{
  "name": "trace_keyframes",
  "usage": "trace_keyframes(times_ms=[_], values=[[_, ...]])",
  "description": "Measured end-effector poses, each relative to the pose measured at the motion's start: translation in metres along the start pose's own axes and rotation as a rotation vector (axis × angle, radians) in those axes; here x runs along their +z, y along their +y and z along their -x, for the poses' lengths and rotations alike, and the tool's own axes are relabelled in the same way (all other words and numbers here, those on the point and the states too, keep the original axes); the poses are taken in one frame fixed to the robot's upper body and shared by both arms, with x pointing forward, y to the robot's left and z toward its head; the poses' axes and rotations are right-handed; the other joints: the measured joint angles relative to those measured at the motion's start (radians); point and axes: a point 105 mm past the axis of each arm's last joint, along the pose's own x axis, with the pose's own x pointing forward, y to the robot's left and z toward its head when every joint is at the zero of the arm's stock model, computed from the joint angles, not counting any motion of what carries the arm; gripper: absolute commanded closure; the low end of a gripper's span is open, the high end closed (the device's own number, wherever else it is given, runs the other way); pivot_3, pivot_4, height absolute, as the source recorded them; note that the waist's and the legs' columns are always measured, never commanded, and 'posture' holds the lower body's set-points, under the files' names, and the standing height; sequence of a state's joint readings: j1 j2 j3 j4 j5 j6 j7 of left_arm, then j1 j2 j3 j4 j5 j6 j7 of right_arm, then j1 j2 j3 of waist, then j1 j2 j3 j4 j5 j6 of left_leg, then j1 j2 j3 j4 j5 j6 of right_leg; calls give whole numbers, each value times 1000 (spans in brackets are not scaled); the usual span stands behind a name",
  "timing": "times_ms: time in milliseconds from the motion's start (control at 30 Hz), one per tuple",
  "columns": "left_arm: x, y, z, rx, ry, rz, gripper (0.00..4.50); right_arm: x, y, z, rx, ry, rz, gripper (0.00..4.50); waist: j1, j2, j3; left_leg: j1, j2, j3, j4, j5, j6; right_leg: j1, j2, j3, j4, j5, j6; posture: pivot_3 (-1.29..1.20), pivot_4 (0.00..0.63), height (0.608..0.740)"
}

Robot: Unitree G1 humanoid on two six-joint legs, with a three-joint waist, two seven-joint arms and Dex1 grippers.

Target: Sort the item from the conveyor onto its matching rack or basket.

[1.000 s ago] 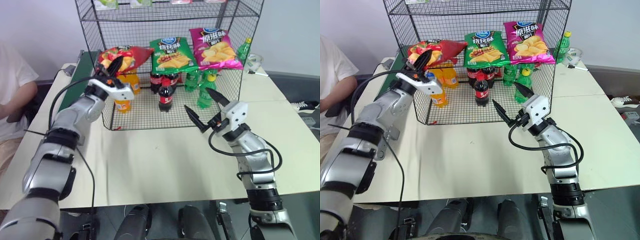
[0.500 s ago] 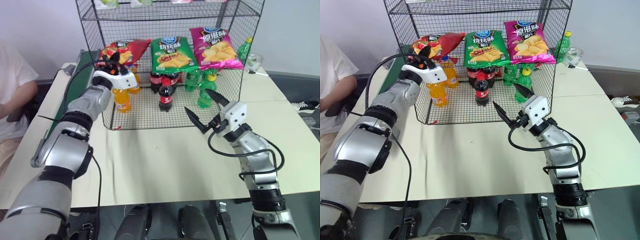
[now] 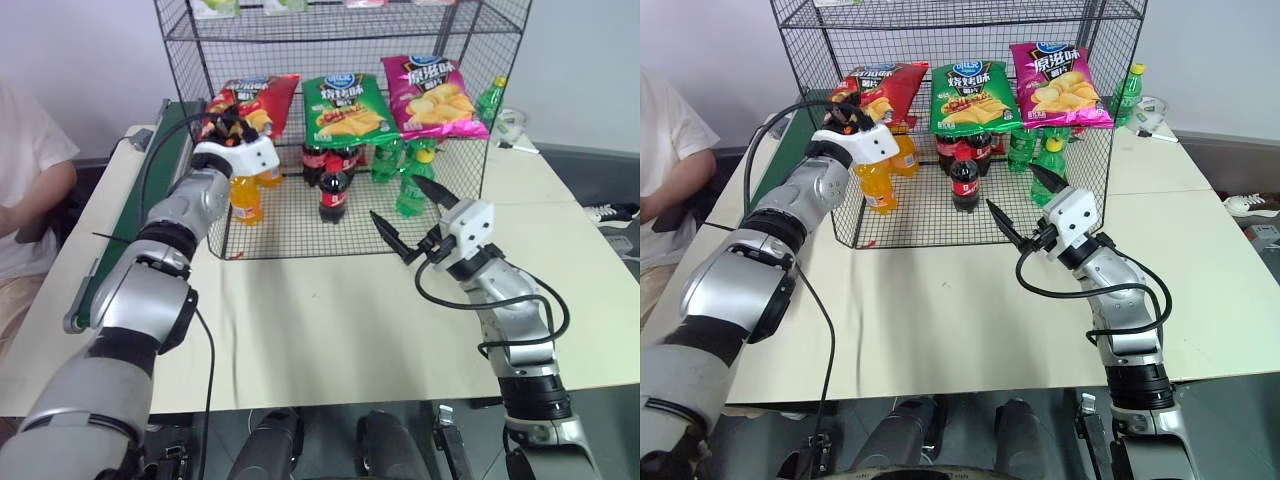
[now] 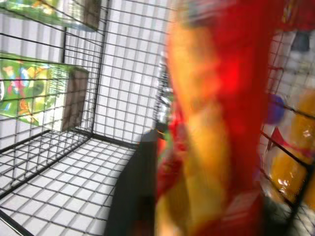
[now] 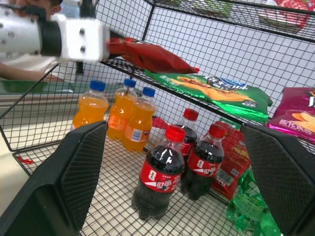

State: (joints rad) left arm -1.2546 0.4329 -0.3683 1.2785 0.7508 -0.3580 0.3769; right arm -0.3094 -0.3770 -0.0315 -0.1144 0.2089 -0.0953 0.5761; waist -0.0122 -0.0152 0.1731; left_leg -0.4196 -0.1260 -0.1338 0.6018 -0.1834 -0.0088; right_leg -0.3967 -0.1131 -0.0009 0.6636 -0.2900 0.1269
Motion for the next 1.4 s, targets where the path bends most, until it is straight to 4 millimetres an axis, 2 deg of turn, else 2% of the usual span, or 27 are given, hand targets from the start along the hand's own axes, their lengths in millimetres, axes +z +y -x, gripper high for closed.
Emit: trace_keyframes(times_ms=[100, 133, 267, 367, 567, 700, 733, 800, 867, 933, 1000, 1067, 1133, 1200, 1267, 1400], values=[[1, 9, -2, 28, -12, 6, 235, 0, 1, -1, 4, 1, -2, 0, 2, 0, 0, 0, 0, -1, 2, 0, 0, 1, 0, -1, 1, 0, 0, 0, 150, 740], [2, 12, -2, 34, -25, 21, 38, -1, 2, -1, 4, 1, -3, 0, 2, 0, 0, 0, 0, -1, 3, 0, 0, 2, 0, -1, 1, 0, 0, 0, 150, 740], [6, 10, 3, 23, -87, 50, 38, -1, 3, -1, 9, 4, -6, 0, 0, 0, 0, 0, 0, -1, 5, -1, 1, 3, 0, -1, 1, 0, 0, 0, 150, 740], [2, 13, 14, 28, -129, 76, 38, -4, 5, 1, 10, 12, -11, 0, -3, 0, 0, 0, 0, -1, 5, -1, 1, 2, 0, -1, 1, 0, 0, 0, 150, 740], [-3, 11, 42, 5, -171, 108, 38, -4, 5, 1, 13, 14, -12, 0, -4, 0, 0, -2, 0, -1, 5, -1, 1, 0, 0, 0, 1, 0, 0, 0, 150, 740], [-12, 23, 64, -5, -164, 101, 38, -5, 5, -1, 17, 14, -11, 0, -6, 1, 0, -2, 1, -1, 5, -1, 1, -1, 0, 1, 2, 0, 0, 0, 150, 740], [-13, 26, 70, -13, -161, 147, 38, -4, 5, -1, 21, 13, -11, 0, -5, 1, 0, -2, 1, -1, 5, -1, 1, -1, 0, 1, 1, 0, 0, 0, 150, 740], [-13, 23, 87, -77, -138, 416, 38, -5, 4, 0, 40, 20, -2, 0, -5, 3, -2, -2, 0, 0, 5, -2, 2, 0, -1, 1, 1, 0, 0, 0, 150, 740], [-11, 1, 112, -219, -113, 724, 38, -5, 2, 2, 59, 29, 9, 0, -4, 3, -2, -2, 1, -1, 6, -2, 3, 0, -1, 1, -1, 0, -1, 0, 150, 740], [-15, -32, 171, -462, -37, 1100, 38, -7, -4, 13, 93, 60, 18, 0, -18, 4, -1, -3, 2, 1, 6, -3, 4, -1, -3, 3, -1, 0, -1, 0, 150, 740], [-30, -41, 207, -556, 82, 1273, 38, -10, -13, 25, 103, 96, 31, 0, -21, 4, -1, -4, 3, 0, 5, -3, 4, -3, -2, 3, -1, 0, -2, 0, 150, 740], [-52, -31, 226, -580, 194, 1349, 38, -11, -23, 36, 100, 127, 35, 0, -17, 4, -1, -4, 3, -2, 5, -3, 4, -2, -1, 2, 0, 0, -2, 0, 150, 740], [-67, -6, 227, -533, 202, 1309, 38, -12, -25, 44, 118, 142, 27, 0, 1, 4, -1, -2, 3, -2, 6, -3, 4, -1, -1, 1, -1, -2, -6, 0, 150, 740], [-73, 12, 228, -495, 180, 1280, 38, -16, -22, 53, 146, 166, 13, 0, 11, 6, -1, 1, 2, -2, 6, -4, 4, 3, -3, 1, -4, -3, -8, 0, 150, 740], [-78, 16, 233, -491, 186, 1277, 38, -21, -21, 66, 172, 209, 3, 0, 19, 6, -1, 1, 2, -1, 6, -5, 5, 4, -4, 1, -8, -3, -8, 0, 150, 740], [-94, 8, 249, -514, 254, 1297, 38, -23, -29, 88, 192, 275, 18, 0, 22, 6, 0, 1, 2, 0, 6, -5, 5, 4, -4, 2, -9, -3, -8, 0, 150, 740]])
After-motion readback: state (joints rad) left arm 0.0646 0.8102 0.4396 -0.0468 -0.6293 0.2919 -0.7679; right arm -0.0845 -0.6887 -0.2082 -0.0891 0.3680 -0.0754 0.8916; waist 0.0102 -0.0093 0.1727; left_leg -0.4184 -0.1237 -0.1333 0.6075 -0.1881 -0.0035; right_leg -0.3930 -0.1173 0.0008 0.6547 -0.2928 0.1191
